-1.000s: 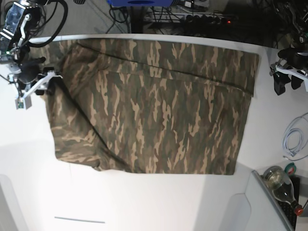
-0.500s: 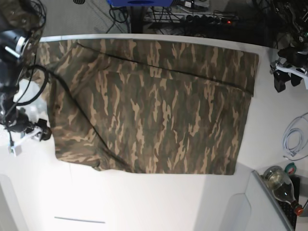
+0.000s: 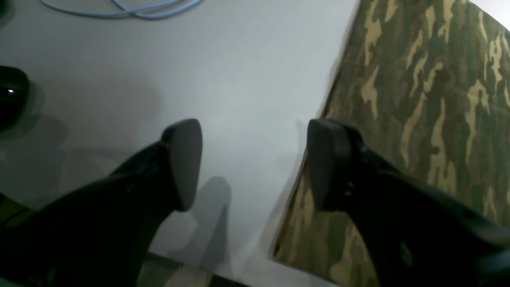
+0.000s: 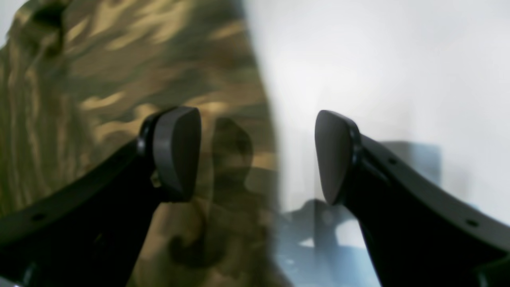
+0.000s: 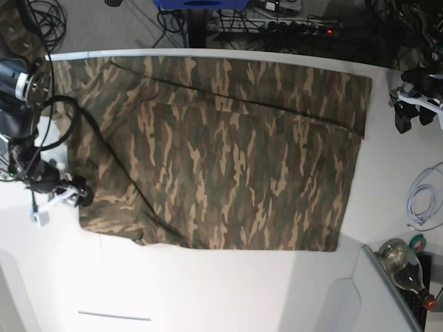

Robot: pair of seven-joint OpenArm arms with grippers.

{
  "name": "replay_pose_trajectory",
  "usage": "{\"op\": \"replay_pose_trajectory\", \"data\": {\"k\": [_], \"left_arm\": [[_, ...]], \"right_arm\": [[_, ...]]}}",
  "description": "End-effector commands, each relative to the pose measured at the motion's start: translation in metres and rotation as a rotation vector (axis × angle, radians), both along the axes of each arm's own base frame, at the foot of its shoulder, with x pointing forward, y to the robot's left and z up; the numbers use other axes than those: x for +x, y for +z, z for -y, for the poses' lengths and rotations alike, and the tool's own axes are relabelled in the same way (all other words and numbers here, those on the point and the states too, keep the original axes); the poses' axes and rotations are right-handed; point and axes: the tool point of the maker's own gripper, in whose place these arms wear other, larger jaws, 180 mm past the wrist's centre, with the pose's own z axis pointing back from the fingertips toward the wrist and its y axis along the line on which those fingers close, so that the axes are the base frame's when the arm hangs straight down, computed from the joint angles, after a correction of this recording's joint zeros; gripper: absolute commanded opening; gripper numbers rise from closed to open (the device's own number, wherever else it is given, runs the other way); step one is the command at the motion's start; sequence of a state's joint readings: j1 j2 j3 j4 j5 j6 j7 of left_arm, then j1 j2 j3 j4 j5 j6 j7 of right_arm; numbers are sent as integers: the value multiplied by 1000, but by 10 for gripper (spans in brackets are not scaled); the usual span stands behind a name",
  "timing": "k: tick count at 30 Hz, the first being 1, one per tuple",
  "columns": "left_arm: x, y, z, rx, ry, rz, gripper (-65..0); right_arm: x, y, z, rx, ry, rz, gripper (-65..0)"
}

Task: Layout the t-shirt on the table in an organized manner, then fold the t-shirt properly
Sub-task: 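Grasp the shirt corner with the right gripper, then lower the left gripper to the opposite corner and grasp it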

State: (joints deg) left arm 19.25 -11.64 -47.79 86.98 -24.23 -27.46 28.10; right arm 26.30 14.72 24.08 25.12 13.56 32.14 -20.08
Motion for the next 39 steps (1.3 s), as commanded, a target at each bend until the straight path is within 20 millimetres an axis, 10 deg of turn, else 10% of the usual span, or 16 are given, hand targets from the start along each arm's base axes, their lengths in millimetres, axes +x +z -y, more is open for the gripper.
{"op": "replay_pose_trajectory", "data": {"k": [1,6,12,22,30,39], "left_arm": [[6,15,-7,28,-8,45,-255],[6,18,-10,39,-12,42,-255],[7,18,-10,39,-12,44,-255],[15,20,-19,53,-26,34,-255],[64,18,-44,35,-47,27,-255],[144,-22,-8,-131,-119,-22,-247]], "right_arm": [[3,5,5,-11,14,-6,-233],[5,5,-2,-3,20,0,-251],[6,5,-4,-1,22,1,-483],[12,13,0,-13,22,24,-639],[9,31,1,-91,72,79,-650],[-5,81,-8,-248,158,198,-650]]}}
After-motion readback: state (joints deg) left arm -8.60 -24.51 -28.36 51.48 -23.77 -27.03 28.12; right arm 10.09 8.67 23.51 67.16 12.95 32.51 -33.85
